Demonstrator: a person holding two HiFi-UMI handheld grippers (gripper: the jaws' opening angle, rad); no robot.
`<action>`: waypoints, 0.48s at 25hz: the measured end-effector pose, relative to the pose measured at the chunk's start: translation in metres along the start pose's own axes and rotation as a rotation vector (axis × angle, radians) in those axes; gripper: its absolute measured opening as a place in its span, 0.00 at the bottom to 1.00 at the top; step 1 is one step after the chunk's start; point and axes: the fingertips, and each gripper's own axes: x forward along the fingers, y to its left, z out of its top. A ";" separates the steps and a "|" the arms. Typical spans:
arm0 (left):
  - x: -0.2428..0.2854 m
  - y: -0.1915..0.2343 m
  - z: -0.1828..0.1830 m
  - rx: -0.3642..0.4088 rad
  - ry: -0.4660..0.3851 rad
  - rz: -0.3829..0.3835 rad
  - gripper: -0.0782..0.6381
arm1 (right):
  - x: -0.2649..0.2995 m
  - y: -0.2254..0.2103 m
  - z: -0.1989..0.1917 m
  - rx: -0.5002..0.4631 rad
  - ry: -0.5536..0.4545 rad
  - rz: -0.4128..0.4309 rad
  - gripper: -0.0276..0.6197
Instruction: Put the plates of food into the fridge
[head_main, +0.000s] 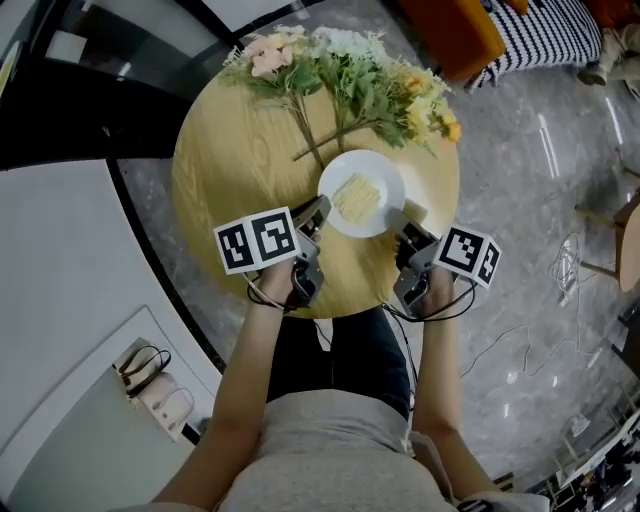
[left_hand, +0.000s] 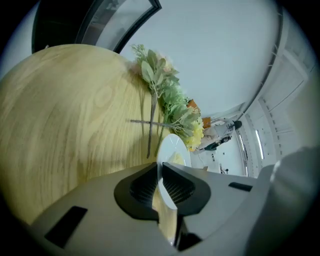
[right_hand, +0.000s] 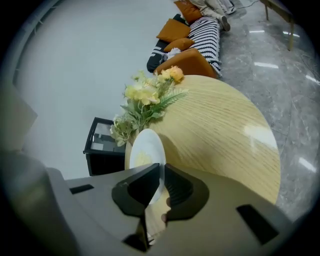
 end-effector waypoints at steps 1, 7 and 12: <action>-0.009 0.002 0.003 -0.015 -0.023 -0.002 0.16 | 0.003 0.008 -0.003 -0.017 0.015 0.008 0.10; -0.071 0.022 0.026 -0.107 -0.187 0.013 0.16 | 0.032 0.068 -0.021 -0.147 0.132 0.062 0.10; -0.125 0.057 0.038 -0.180 -0.303 0.019 0.16 | 0.066 0.111 -0.055 -0.233 0.228 0.088 0.10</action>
